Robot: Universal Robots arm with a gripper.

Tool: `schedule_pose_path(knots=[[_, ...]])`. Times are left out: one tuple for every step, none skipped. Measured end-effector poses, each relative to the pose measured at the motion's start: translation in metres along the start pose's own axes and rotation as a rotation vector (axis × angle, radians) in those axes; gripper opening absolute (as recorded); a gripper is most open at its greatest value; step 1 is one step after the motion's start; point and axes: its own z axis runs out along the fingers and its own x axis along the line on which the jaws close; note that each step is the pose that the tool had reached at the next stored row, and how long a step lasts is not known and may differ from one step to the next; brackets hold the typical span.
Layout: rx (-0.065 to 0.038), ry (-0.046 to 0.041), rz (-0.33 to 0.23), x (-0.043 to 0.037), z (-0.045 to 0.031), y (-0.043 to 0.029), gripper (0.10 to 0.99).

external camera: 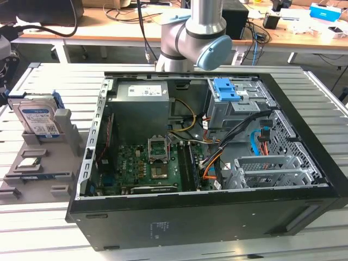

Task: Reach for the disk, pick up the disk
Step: 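Pick up the disk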

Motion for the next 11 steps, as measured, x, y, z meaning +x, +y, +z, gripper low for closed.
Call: schedule_pose_path(knots=[[0.000, 0.0002, -0.006, 0.0000, 0.0000, 0.0000, 0.106], [0.000, 0.0004, -0.011, 0.0000, 0.0000, 0.0000, 0.106], [0.000, 0.0007, -0.018, 0.0000, 0.0000, 0.0000, 0.106], [0.000, 0.0009, -0.023, 0.0000, 0.0000, 0.0000, 0.106], [0.000, 0.0011, -0.029, 0.0000, 0.0000, 0.0000, 0.106], [0.000, 0.0014, -0.038, 0.0000, 0.0000, 0.0000, 0.106], [0.000, 0.0017, -0.044, 0.0000, 0.0000, 0.0000, 0.106], [0.000, 0.0018, -0.048, 0.0000, 0.0000, 0.0000, 0.106], [0.000, 0.0021, -0.057, 0.0000, 0.0000, 0.0000, 0.106], [0.000, 0.0024, -0.064, 0.0000, 0.0000, 0.0000, 0.106], [0.000, 0.0026, -0.068, 0.0000, 0.0000, 0.0000, 0.106]])
